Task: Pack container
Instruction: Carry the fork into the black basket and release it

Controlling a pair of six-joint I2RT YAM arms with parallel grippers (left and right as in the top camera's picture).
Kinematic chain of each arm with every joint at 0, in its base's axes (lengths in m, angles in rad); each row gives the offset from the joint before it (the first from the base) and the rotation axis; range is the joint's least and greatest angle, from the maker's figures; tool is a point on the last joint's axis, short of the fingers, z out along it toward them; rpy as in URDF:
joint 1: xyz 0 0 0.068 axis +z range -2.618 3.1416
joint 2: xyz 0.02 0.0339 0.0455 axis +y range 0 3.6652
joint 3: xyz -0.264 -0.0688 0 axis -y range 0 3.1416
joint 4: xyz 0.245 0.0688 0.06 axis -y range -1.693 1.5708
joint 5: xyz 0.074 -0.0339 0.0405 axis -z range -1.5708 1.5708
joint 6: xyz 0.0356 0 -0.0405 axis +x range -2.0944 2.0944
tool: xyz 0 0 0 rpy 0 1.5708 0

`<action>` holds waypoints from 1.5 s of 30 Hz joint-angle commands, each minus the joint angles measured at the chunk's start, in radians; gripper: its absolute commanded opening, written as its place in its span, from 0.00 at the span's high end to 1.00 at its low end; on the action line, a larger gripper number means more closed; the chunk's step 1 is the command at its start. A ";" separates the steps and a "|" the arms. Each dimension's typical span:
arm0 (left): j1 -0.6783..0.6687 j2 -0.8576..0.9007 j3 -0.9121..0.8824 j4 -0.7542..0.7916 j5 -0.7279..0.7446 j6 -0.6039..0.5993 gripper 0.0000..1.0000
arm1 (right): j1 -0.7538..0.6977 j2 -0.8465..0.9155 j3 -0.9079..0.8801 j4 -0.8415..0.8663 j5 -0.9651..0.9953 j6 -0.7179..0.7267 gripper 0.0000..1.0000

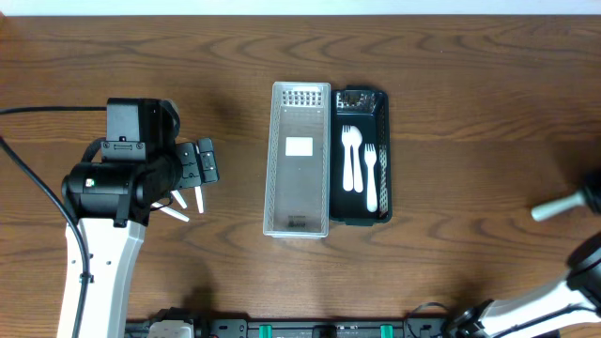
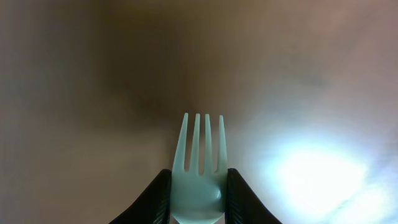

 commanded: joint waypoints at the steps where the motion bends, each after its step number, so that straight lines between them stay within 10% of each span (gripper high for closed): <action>1: 0.005 0.004 0.013 -0.003 -0.001 0.017 0.02 | 0.177 -0.171 0.005 0.000 -0.029 -0.011 0.88; 15: 0.005 0.004 0.013 -0.003 -0.001 0.017 0.02 | 0.963 -0.342 0.011 0.002 0.050 0.064 0.97; 26: 0.005 0.004 0.013 -0.004 -0.001 0.017 0.02 | 1.231 -0.185 0.011 -0.050 0.140 0.190 0.93; 45: 0.005 0.004 0.031 -0.040 -0.001 0.017 0.02 | 1.140 -0.213 0.279 -0.176 0.182 0.013 0.17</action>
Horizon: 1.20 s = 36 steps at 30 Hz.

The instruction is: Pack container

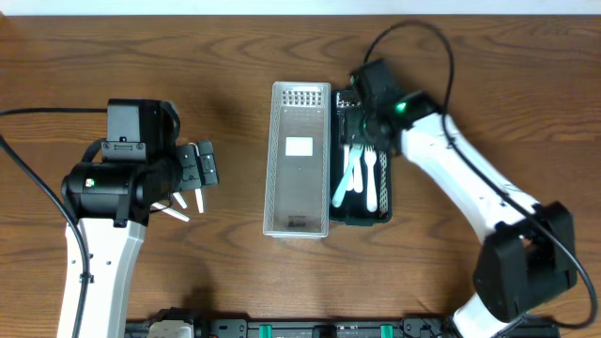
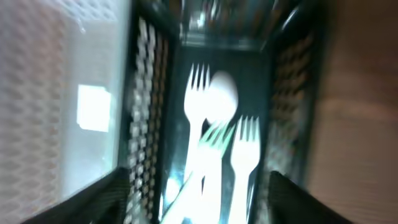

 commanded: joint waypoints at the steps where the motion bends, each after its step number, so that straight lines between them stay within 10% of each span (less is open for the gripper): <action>1: 0.005 0.008 0.030 0.003 -0.006 0.016 0.02 | -0.096 -0.109 0.117 -0.039 0.092 -0.033 0.11; 15: 0.076 0.466 0.030 0.137 -0.068 -0.020 0.02 | -0.531 -0.145 0.103 -0.189 0.063 -0.122 0.01; 36: 0.148 0.818 0.029 0.279 0.063 0.054 0.02 | -0.562 -0.143 -0.060 -0.145 0.064 -0.123 0.01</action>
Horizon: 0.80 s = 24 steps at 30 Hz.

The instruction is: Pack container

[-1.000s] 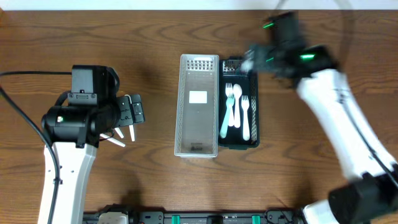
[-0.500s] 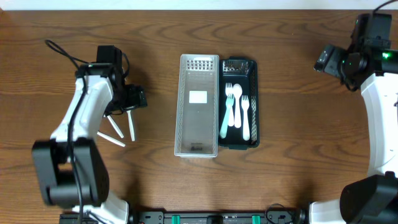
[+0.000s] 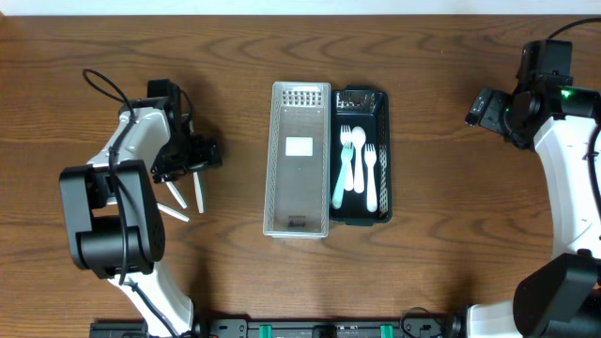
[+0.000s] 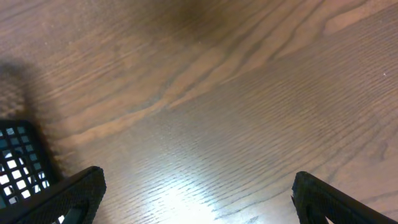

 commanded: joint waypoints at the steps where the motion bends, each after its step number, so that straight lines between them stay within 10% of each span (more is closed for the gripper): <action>1: 0.003 0.050 0.013 -0.003 0.006 0.016 0.02 | 0.000 0.005 -0.004 0.003 -0.004 -0.015 0.01; 15: 0.003 0.092 0.010 -0.027 0.006 0.009 0.01 | 0.000 0.005 -0.004 0.003 -0.004 -0.015 0.01; 24: 0.003 0.092 0.010 -0.090 0.006 0.009 0.32 | 0.000 0.005 -0.004 0.013 -0.004 -0.014 0.01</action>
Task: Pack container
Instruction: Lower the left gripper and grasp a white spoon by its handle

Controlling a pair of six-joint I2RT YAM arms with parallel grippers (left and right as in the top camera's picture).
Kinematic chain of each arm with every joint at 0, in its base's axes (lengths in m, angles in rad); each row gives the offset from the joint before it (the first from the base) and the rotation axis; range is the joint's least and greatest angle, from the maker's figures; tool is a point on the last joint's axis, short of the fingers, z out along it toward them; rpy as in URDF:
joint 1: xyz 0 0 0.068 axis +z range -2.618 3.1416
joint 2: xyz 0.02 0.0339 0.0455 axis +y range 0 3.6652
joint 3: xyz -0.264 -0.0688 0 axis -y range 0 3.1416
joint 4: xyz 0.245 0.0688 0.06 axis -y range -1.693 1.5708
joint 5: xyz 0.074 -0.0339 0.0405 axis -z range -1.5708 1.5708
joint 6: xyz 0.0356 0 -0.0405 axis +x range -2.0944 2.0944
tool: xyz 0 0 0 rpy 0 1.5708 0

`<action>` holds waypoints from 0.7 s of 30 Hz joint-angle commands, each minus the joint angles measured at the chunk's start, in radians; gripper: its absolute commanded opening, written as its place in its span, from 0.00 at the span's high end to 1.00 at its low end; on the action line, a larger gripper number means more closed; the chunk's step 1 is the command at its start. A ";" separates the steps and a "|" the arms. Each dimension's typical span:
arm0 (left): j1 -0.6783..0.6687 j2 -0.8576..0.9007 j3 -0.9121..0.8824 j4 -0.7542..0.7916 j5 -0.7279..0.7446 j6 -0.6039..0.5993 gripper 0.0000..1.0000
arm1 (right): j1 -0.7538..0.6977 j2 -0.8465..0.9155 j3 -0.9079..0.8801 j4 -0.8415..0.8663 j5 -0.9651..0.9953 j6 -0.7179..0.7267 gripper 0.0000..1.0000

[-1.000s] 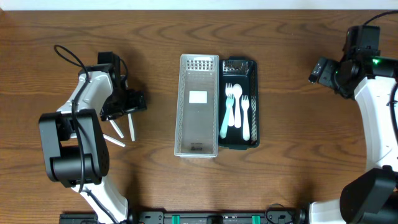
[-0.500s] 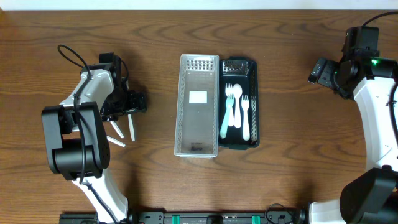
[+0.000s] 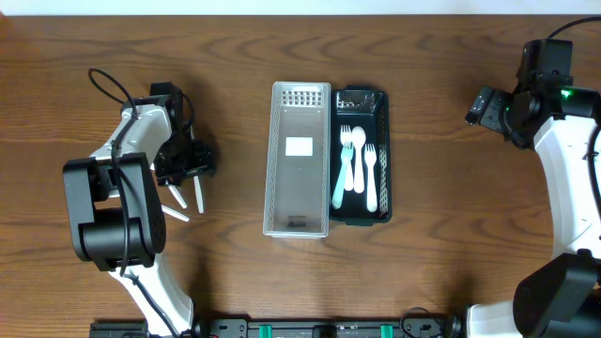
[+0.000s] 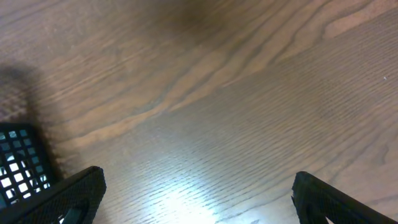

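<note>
A black mesh bin (image 3: 380, 155) sits beside a clear mesh bin (image 3: 300, 188) at mid table. In the black bin lie white forks and a spoon (image 3: 358, 150) plus a pale teal fork (image 3: 339, 185) along its left wall. Loose white cutlery (image 3: 198, 197) lies on the wood at the left. My left gripper (image 3: 191, 161) hovers just above those pieces and looks open. My right gripper (image 3: 482, 105) is far to the right of the bins, open wide and empty. Its wrist view shows bare wood between the fingers (image 4: 74, 193).
The clear bin holds only a white label (image 3: 300, 146). A corner of the black bin (image 4: 17, 167) shows at the left edge of the right wrist view. The left arm's cable (image 3: 105, 83) loops over the table's far left.
My left gripper has shifted slightly toward the loose white cutlery. The right arm and the bins' contents have not moved.
My right gripper first held a pale fork off at the right edge. Then it stood open over the black bin with that fork lying inside. Then it was back at the far right, empty, while the left gripper had swung over the loose cutlery, where it remains.
</note>
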 commanded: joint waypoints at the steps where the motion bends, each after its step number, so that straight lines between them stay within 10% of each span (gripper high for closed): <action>1: 0.003 0.050 -0.016 -0.014 0.030 0.002 0.35 | 0.000 0.005 -0.004 0.002 -0.004 -0.014 0.01; 7: 0.003 0.050 -0.016 -0.019 0.030 0.002 0.66 | 0.000 0.005 -0.004 0.003 -0.004 -0.014 0.01; 21: 0.003 0.042 0.013 -0.020 0.030 -0.001 0.94 | 0.000 0.005 -0.004 0.002 -0.005 -0.014 0.01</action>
